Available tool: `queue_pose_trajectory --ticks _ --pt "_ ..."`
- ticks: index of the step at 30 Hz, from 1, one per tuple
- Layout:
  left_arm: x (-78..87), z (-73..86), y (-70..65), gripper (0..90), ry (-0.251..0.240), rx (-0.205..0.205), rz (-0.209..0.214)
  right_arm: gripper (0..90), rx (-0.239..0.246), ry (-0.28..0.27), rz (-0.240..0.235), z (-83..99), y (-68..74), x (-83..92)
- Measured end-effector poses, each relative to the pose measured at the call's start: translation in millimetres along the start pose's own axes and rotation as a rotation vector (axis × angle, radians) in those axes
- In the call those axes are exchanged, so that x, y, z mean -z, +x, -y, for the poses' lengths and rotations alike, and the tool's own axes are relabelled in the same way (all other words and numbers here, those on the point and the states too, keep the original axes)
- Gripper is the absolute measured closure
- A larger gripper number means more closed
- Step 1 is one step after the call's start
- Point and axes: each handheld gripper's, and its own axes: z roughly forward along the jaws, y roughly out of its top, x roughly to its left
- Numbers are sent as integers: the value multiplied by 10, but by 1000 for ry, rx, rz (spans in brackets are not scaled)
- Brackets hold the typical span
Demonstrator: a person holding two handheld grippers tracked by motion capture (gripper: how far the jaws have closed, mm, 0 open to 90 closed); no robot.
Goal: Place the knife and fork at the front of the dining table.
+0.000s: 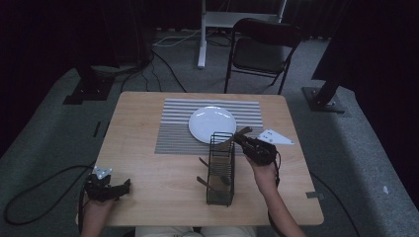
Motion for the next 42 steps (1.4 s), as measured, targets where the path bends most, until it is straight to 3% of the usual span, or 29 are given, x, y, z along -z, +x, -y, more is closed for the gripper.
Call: queue_pose_trajectory --ticks 5,8,12,15,20,37,42 --pt "0 0 0 1 0 -1 -1 834 -12 -36 -7 -73 5 65" --pt "0 0 0 1 0 0 0 833 -41 -63 -36 -118 -10 111" --pt "0 0 0 1 1 0 0 833 -39 -77 -35 -151 -8 140" --pt "0 0 1 1 0 0 0 834 -54 -107 -52 -218 -35 222" --pt "1 0 1 1 1 -1 1 833 -60 -154 -41 -305 -82 388" --pt "0 0 0 1 1 0 1 833 -83 -265 51 -464 -344 855" --pt "0 0 0 2 1 1 0 834 -60 -238 132 -499 -391 927"
